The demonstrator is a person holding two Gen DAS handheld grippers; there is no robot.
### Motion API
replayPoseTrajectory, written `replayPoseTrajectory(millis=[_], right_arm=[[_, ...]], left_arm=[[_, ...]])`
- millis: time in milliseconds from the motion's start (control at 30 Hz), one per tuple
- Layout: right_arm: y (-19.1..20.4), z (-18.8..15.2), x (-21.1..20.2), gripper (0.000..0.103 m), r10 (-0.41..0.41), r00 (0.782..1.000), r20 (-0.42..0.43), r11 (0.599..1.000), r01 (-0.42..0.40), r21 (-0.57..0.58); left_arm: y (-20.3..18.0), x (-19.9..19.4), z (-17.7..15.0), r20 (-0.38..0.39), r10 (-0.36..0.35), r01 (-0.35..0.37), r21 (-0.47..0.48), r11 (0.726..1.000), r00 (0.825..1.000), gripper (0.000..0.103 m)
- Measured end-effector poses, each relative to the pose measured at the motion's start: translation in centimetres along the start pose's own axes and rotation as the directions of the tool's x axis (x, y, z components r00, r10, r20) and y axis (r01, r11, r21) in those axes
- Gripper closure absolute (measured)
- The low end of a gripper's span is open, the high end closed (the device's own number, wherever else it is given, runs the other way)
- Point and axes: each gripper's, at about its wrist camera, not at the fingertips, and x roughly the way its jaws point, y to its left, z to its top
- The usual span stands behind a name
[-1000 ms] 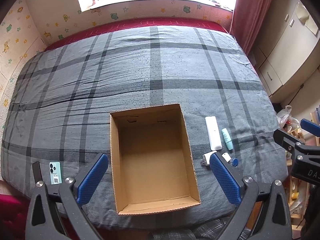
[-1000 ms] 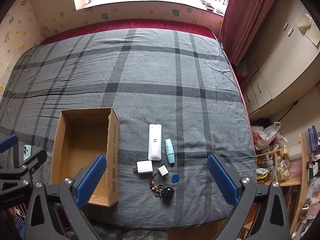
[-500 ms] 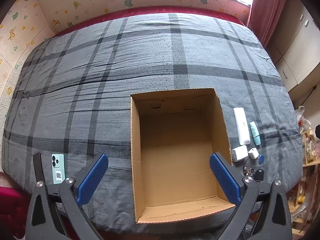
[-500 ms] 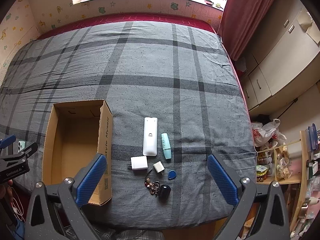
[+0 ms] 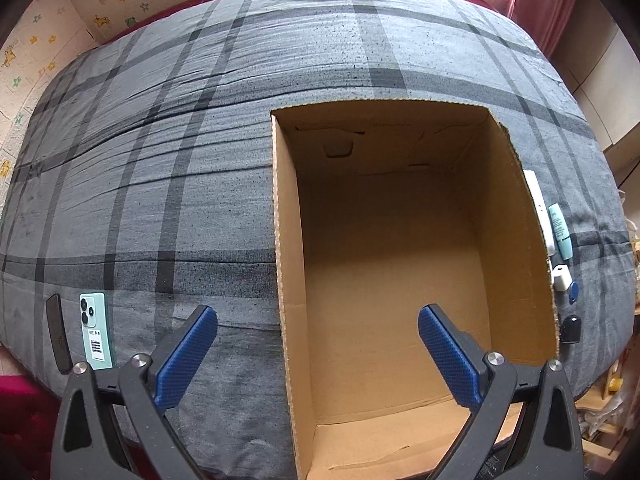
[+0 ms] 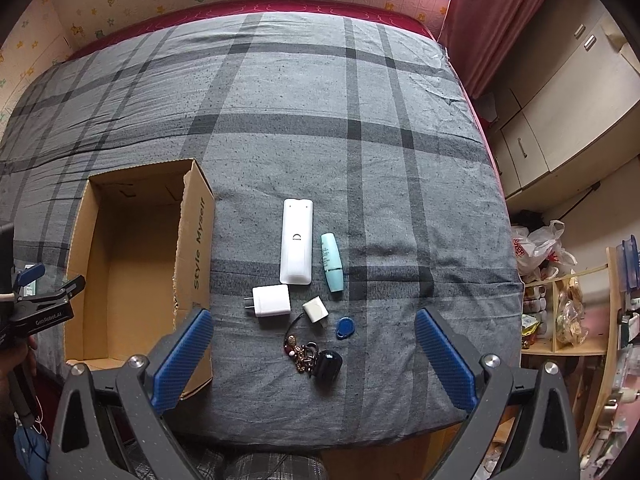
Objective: Organize rigid objects
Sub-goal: 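Grasp the box side wall with the left tool while the right tool approaches the black cap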
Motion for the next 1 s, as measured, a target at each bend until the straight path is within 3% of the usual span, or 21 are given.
replayPoseTrajectory(millis=[100,200,267,333,367,467,500,567,700,1000], right_arm=[[0.1,-0.4,0.9,0.0,-0.008,1.0,-0.012,1.0,0.008,-0.013],[0.1,-0.7,1.7,0.0,-0.008,1.0,-0.024,1.0,0.007,-0.017],[0.1,-0.8,2.3,0.0,-0.011,0.999,-0.033,1.0,0.011,-0.016],[0.1,-0.9,2.8,0.0,-0.009,0.999,-0.037,1.0,0.009,-0.012],[0.0,-1.0,3.0,0.0,-0.009,0.999,-0.039,1.0,0.008,-0.011],[0.0,-1.3,3.5,0.0,-0.006,0.999,-0.048,1.0,0.005,-0.009],[-0.1,-1.3,3.7,0.0,-0.006,0.999,-0.05,1.0,0.006,-0.008],[-0.1,-1.5,4.2,0.0,-0.005,0.998,-0.057,1.0,0.005,-0.006],[-0.4,-1.8,5.1,0.0,-0.002,0.997,-0.074,1.0,0.002,0.002],[-0.7,-2.3,6.3,0.0,-0.01,0.995,-0.1,1.0,0.012,0.017]], left_arm=[[0.1,1.4,-0.1,-0.016,-0.007,0.007,0.005,1.0,1.0,0.004],[0.0,2.6,-0.2,-0.015,-0.009,0.01,0.012,1.0,1.0,0.014],[0.0,3.4,-0.3,-0.027,-0.004,0.004,0.016,1.0,1.0,0.027],[0.0,3.8,-0.3,-0.025,-0.009,0.009,0.015,1.0,1.0,0.056],[0.0,4.0,-0.4,-0.026,0.006,-0.005,0.018,1.0,1.0,0.058],[0.5,4.3,-0.5,-0.019,0.029,-0.029,0.005,1.0,0.999,0.076],[0.9,4.5,-0.4,-0.025,0.039,-0.039,-0.009,0.999,0.999,0.088],[1.6,4.8,-0.4,-0.035,0.008,-0.009,-0.033,0.999,0.999,0.088],[1.6,4.9,-0.3,-0.034,0.016,-0.016,0.001,1.0,0.999,0.089],[2.1,5.3,-0.2,-0.035,-0.012,0.011,-0.019,1.0,0.999,0.089]])
